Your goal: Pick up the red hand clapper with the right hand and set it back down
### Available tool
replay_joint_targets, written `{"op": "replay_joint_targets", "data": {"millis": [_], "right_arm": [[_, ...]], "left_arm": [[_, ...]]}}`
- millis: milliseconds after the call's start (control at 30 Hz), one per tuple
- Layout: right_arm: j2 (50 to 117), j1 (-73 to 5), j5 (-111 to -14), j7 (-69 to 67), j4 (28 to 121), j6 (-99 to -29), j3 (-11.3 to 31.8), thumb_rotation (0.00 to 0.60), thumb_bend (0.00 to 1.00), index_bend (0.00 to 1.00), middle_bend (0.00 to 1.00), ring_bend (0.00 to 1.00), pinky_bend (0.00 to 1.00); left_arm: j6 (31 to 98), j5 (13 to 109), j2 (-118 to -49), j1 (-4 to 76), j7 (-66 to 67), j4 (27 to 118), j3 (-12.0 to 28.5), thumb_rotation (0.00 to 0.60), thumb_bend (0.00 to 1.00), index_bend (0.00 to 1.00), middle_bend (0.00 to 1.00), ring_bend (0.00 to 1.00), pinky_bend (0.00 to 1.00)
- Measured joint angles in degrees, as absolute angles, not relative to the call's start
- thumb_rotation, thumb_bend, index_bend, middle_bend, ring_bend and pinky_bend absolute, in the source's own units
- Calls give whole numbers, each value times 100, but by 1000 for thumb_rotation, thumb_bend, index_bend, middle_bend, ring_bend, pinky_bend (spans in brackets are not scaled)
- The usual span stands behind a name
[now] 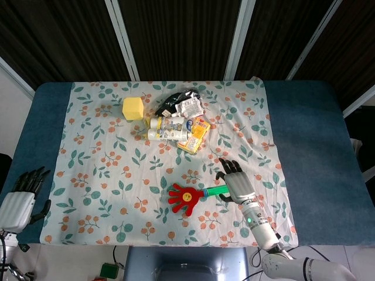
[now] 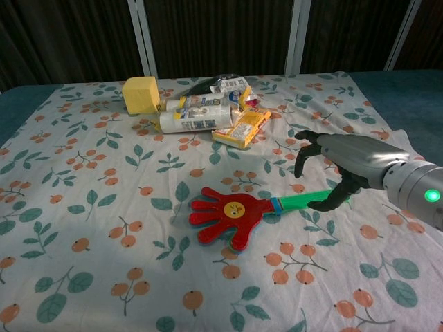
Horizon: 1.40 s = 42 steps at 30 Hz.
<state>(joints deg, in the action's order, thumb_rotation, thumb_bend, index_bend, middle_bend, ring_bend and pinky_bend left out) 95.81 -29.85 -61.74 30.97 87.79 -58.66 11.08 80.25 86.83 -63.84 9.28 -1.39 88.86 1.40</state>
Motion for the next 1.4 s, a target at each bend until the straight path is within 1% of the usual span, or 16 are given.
{"op": "replay_joint_targets", "data": {"millis": [200,500,867,1100,1200,1267,1367,1400], "right_arm": [[9748,-3048,-6265,3009,8655,-5900,970,600,348,533,0,0,0],[10075,-3198,-6224,2878,8263,-5895,972,600,399,571,0,0,0],[10167,-3262,-6215,2855,8157,-5928,901,600,401,582,0,0,0],[10193,-3276,-6224,2816,8104,-5967,879,600,403,630,3,0,0],[10218,-3272,-6234,2805,8088,-6013,877,600,408,672,45,0,0],[10236,-3269,-6279,2777,8075,-6055,873,600,412,706,92,0,0],[10249,-3260,-6377,2688,8064,-6116,870,600,444,770,208,9,0],[10253,-3256,-6429,2641,8057,-6143,868,600,456,783,255,37,16]], "left_arm": [[8080,8713,-6354,894,-153,8910,115,600,469,0,0,0,73],[8164,8798,-6376,879,-222,8858,103,600,470,0,0,0,72],[8146,8792,-6359,881,-204,8884,89,600,469,0,0,0,73],[8105,8756,-6343,889,-184,8897,88,600,469,0,0,0,73],[8100,8745,-6342,888,-168,8906,89,600,468,0,0,0,73],[8102,8748,-6341,889,-160,8911,89,600,469,0,0,0,73],[8111,8748,-6339,883,-159,8916,87,600,469,0,0,0,73],[8112,8747,-6337,882,-162,8917,88,600,469,0,0,0,73]]}}
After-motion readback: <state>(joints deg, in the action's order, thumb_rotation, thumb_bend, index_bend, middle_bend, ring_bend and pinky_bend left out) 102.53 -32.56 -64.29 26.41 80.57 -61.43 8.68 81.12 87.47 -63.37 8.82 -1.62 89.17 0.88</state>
